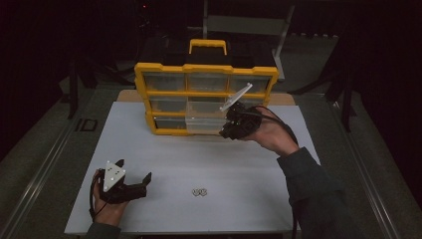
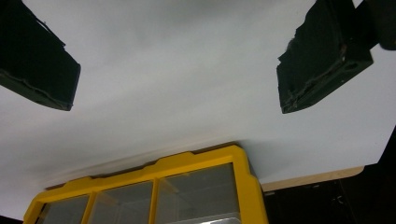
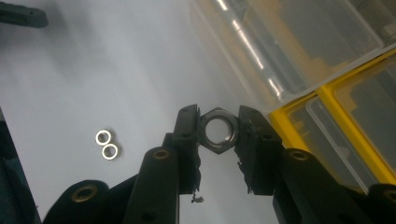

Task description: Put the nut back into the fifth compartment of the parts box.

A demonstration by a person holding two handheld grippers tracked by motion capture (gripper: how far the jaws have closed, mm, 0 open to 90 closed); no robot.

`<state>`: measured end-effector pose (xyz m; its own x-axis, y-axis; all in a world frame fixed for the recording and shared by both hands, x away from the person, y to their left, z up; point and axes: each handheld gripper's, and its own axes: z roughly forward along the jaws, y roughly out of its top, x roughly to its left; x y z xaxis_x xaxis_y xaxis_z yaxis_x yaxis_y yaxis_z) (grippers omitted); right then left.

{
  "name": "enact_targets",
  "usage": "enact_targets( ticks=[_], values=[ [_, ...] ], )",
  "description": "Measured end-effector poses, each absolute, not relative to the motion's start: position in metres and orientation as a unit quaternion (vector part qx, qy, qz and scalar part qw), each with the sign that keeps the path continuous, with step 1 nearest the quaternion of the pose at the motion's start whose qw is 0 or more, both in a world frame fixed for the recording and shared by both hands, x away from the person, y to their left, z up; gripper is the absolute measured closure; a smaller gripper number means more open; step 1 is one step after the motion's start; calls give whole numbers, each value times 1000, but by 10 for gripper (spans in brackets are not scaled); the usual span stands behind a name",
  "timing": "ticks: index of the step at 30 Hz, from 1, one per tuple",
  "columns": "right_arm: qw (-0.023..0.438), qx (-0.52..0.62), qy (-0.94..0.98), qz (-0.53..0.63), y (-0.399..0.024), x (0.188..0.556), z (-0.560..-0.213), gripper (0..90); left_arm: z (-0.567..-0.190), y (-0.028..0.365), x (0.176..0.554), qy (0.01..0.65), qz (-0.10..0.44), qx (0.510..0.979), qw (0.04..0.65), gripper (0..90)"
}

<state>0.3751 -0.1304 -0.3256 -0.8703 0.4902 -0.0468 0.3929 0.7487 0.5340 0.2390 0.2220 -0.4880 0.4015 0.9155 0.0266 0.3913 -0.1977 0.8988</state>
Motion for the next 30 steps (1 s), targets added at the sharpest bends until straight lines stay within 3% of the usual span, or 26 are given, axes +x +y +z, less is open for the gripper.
enact_targets(
  ticks=[30],
  values=[
    [120,277,913,274,-123,396,-303,700,-488,222,239,457,299,715,437,0]
  ],
)
